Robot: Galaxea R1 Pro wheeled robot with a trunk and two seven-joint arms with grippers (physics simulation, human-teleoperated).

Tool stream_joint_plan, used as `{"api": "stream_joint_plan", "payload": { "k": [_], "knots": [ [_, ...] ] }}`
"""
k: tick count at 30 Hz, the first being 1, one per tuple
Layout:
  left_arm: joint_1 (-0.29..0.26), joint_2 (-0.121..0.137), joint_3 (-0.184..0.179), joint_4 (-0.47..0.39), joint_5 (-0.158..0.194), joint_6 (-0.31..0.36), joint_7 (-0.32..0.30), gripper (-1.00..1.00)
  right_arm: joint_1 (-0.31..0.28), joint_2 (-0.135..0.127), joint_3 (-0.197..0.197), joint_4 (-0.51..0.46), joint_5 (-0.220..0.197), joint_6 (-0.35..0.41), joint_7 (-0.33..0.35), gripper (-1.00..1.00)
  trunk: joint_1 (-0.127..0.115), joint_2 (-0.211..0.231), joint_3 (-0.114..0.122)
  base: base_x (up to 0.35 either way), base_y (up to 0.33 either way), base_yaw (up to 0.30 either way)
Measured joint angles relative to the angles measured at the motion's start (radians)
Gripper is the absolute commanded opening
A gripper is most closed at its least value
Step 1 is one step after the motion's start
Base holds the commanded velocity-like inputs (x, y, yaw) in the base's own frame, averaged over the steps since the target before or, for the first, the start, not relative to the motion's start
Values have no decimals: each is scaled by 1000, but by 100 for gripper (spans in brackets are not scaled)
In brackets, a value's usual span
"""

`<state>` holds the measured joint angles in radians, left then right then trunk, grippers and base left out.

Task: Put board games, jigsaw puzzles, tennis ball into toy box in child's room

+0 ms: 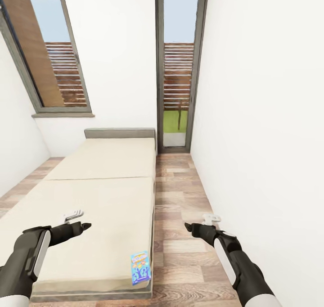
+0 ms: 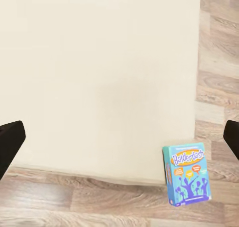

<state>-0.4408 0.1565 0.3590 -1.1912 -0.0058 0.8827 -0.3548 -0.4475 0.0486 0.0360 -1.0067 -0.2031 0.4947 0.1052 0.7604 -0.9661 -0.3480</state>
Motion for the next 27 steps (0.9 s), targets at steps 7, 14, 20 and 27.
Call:
{"api": "stream_joint_plan", "payload": {
  "k": [7, 14, 20, 27],
  "knots": [
    [0, -1, 0, 0, 0, 0, 0, 100, 0, 0, 0, 0, 1, -2, -1, 100, 0, 0, 1, 0, -29, 101],
    [0, -1, 0, 0, -1, 0, 0, 100, 0, 1, 0, 0, 1, 2, -1, 100, 0, 0, 1, 0, -109, 19],
    [10, -32, -34, 20, -4, -3, 12, 100, 0, 35, 2, -4, -4, -10, -3, 100, 0, 0, 1, 0, 0, 0],
    [11, -56, -45, -15, -8, 1, 51, 100, 0, 64, 3, 4, -1, -18, -16, 100, 0, 0, 1, 0, 0, 0]
  ]
}}
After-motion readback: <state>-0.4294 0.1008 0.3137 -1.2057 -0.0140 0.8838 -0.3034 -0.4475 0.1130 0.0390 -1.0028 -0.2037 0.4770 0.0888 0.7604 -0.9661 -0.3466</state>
